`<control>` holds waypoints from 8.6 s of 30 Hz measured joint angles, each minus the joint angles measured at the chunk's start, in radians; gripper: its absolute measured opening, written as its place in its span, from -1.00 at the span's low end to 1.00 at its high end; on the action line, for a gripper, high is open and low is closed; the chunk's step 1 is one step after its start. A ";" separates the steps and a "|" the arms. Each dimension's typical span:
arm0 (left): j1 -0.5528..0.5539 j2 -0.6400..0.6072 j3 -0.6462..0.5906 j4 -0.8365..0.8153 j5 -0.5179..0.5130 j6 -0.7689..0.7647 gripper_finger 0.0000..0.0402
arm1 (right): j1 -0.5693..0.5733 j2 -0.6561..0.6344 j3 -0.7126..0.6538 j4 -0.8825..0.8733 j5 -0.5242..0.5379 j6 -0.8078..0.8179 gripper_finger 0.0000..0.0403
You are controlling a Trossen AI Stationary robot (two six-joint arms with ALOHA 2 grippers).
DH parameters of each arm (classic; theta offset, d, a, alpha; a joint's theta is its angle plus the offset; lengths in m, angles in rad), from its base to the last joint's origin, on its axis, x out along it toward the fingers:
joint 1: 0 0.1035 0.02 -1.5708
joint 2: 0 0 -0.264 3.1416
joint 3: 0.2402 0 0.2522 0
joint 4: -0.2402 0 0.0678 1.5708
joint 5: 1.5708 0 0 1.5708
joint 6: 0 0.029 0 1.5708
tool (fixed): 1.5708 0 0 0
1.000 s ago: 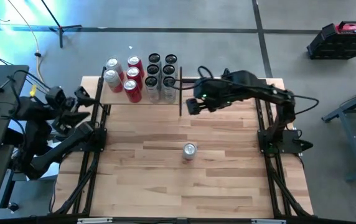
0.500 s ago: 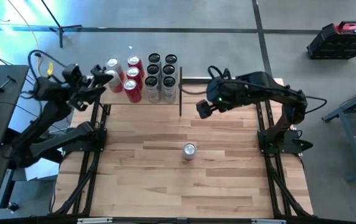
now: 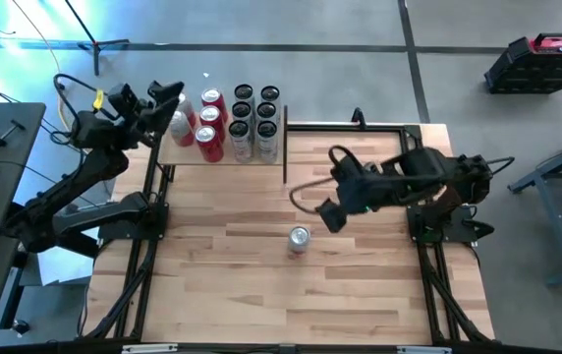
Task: Place canned beverage on shelf
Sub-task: Put the pink soda can on the shelf aligned with the other pink soda cans
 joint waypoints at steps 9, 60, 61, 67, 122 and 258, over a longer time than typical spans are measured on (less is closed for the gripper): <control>-0.358 0.173 0.062 -0.048 -0.092 0.111 0.36 | 0.073 -0.007 0.000 0.000 0.007 -0.119 0.79; -1.278 0.947 0.164 -0.510 -1.030 0.029 0.36 | 0.143 -0.233 -0.285 0.000 0.420 -0.216 0.79; -1.278 0.955 0.156 -0.493 -1.033 0.024 0.36 | 0.139 -0.233 -0.295 0.000 0.419 -0.217 0.79; -1.278 0.961 0.149 -0.411 -1.066 0.081 0.36 | 0.095 -0.233 -0.340 -0.001 0.409 -0.152 0.79; -1.065 1.171 0.008 0.271 -0.927 0.435 0.73 | 0.016 -0.233 -0.338 0.021 0.203 -0.042 0.79; -0.809 0.151 0.004 -2.011 -1.800 -1.024 0.37 | 0.098 -0.233 -0.338 0.058 0.401 0.050 0.79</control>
